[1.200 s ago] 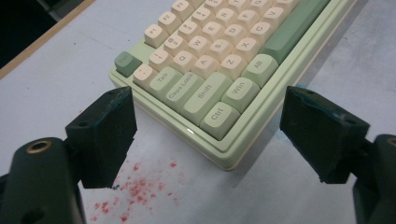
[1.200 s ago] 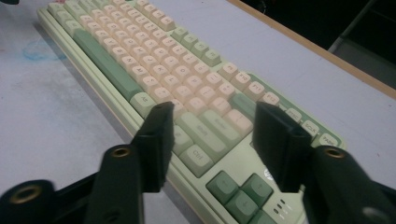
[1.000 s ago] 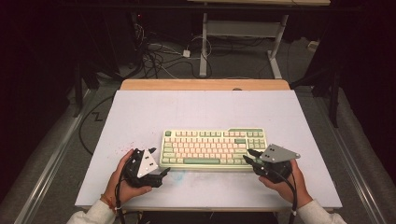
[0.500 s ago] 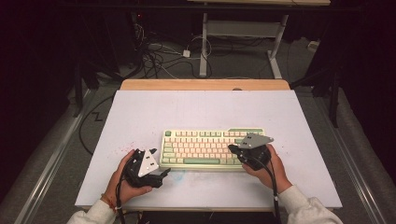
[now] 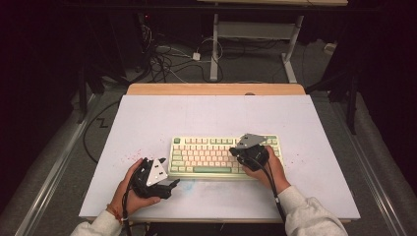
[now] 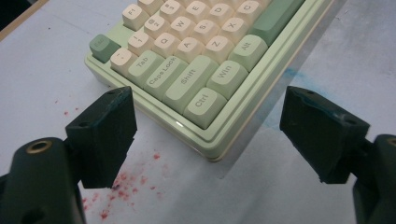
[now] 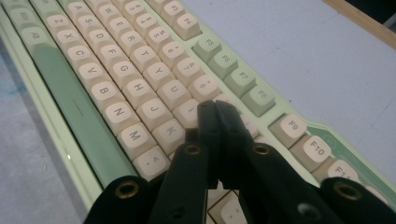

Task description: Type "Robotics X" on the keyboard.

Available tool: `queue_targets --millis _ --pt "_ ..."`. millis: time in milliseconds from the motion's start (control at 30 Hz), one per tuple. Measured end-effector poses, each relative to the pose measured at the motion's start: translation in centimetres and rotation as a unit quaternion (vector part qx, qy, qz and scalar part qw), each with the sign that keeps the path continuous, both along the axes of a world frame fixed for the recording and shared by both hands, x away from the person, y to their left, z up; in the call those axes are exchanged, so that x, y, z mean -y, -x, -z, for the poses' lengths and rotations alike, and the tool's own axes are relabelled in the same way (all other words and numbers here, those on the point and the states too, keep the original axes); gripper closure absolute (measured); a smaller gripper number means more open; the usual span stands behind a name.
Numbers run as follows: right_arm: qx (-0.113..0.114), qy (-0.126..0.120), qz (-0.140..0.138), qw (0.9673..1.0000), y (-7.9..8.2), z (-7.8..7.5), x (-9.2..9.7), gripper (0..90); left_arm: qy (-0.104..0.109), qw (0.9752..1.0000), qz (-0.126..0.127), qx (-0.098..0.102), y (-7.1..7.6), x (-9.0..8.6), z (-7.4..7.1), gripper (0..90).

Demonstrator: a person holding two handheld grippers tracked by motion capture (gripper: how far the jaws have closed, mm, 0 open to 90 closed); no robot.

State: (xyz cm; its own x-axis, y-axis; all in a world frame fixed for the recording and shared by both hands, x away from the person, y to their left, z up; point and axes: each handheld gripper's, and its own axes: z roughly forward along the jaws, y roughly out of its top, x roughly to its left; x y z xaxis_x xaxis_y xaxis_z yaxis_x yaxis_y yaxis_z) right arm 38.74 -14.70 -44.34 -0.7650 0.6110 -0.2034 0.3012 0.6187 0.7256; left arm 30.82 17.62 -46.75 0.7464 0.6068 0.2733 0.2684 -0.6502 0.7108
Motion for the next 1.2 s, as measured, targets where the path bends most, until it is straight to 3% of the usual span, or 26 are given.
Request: queue_targets --millis 467,800,1200 --pt "-0.017 0.043 0.0 0.9989 -1.1 0.7 -1.4 89.9 -0.003 1.0 0.003 -0.008 0.0 0.0 0.1 17.7" --pt "0.0 -0.001 -0.001 1.0 0.0 -0.4 -0.5 88.3 -0.003 1.0 0.0 -0.007 -0.1 0.0 0.1 18.0" --pt "0.029 -0.032 -0.011 0.999 1.7 -2.2 0.8 79.7 -0.006 1.0 0.001 -0.006 0.0 0.0 0.0 18.0"
